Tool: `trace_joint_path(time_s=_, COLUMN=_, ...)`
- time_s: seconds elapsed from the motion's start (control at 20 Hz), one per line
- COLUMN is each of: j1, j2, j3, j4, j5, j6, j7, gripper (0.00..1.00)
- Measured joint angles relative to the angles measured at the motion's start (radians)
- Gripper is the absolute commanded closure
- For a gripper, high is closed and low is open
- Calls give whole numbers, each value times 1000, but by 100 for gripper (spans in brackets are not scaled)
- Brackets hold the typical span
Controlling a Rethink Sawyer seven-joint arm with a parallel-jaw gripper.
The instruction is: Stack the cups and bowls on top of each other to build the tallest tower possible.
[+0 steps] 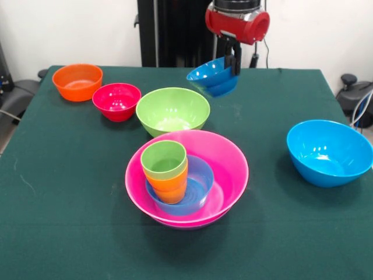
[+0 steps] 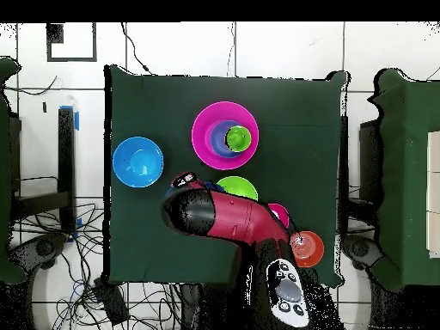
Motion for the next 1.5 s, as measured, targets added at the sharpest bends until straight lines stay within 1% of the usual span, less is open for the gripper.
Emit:
trace_joint_path(time_s=0.4, j1=0, j2=-20, j3=-10, j4=-63, j5=-29, j6=70, j7=0, gripper=100)
trace_joint_path(time_s=0.75, j1=-16, j2=-20, j3=-10, j4=-138, j5=-79, j6=123, j7=0, gripper=100)
trace_joint_path(time_s=1.0, j1=-45, j2=-20, j3=-9, j4=-182, j5=-109, j6=153, j7=0, gripper=100)
trace_joint_path(time_s=1.1, j1=-68, j2=-19, j3=-8, j4=-203, j5=-126, j6=164, j7=0, gripper=100)
trace_joint_path(time_s=1.35, j1=-110, j2=-19, j3=-7, j4=-238, j5=-160, j6=174, j7=0, gripper=100)
trace_joint_path(time_s=1.5, j1=-123, j2=-19, j3=-5, j4=-247, j5=-169, j6=175, j7=0, gripper=100)
